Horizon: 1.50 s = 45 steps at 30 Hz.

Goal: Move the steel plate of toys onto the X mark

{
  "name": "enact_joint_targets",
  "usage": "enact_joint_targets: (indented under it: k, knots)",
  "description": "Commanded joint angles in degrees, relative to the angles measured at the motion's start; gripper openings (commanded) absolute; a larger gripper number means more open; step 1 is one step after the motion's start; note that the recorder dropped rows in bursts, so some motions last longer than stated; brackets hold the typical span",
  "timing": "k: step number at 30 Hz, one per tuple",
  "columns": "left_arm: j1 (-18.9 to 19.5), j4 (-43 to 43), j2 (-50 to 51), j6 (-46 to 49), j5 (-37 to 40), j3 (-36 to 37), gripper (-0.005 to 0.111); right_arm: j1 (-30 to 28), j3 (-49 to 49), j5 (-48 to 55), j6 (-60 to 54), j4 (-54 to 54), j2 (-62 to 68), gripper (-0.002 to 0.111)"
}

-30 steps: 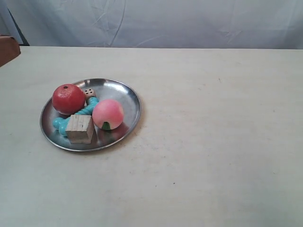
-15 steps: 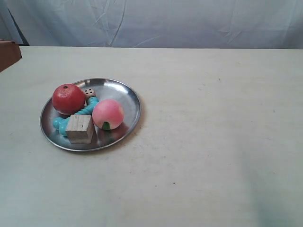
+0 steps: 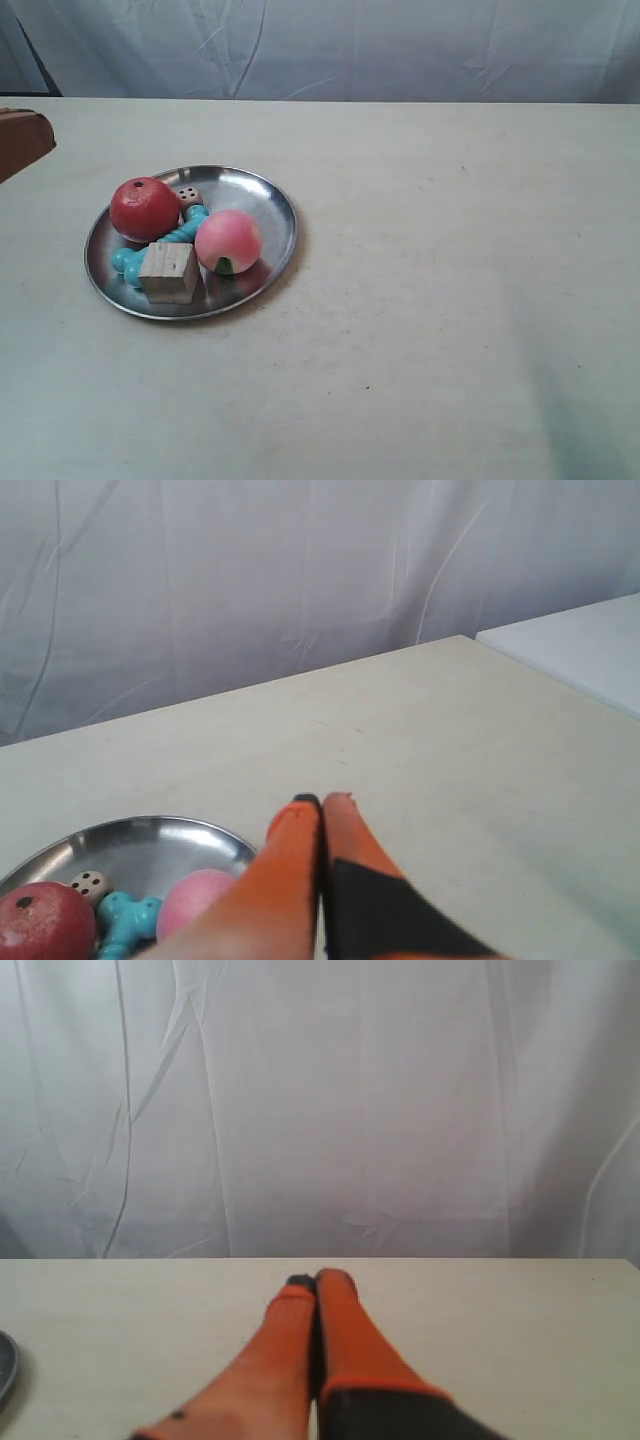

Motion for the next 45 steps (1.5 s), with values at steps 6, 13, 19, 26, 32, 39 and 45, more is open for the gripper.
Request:
enact_joint_targets:
  k: [6, 13, 19, 26, 32, 39, 45]
  knots:
    - [-0.39, -0.2, -0.3, 0.18, 5.23, 0.17, 0.0, -0.19, 0.21, -0.12, -0.02, 0.11, -0.42, -0.001]
    - [-0.39, 3.01, -0.3, 0.23, -0.36, 0.17, 0.0, -0.19, 0.21, -0.12, -0.02, 0.11, -0.42, -0.001]
    - [-0.39, 4.91, -0.3, 0.12, -4.89, 0.17, 0.0, -0.19, 0.21, -0.24, -0.02, 0.11, -0.42, -0.001]
    - [-0.29, 3.04, -5.56, 0.12, -7.72, 2.11, 0.0, -0.19, 0.21, -0.24, -0.02, 0.11, -0.42, -0.001]
    - [0.53, 13.84, -15.56, -0.06, -11.06, 10.17, 0.0, -0.19, 0.21, -0.24, -0.02, 0.11, -0.42, -0.001]
    - [6.32, 41.52, -24.38, -34.53, -19.36, 17.87, 0.0, -0.19, 0.21, -0.26, -0.02, 0.22, -0.42, -0.001]
    - [16.67, 49.54, -29.14, -49.34, -19.35, 21.78, 0.0, -0.19, 0.21, -0.26, -0.02, 0.22, -0.42, -0.001]
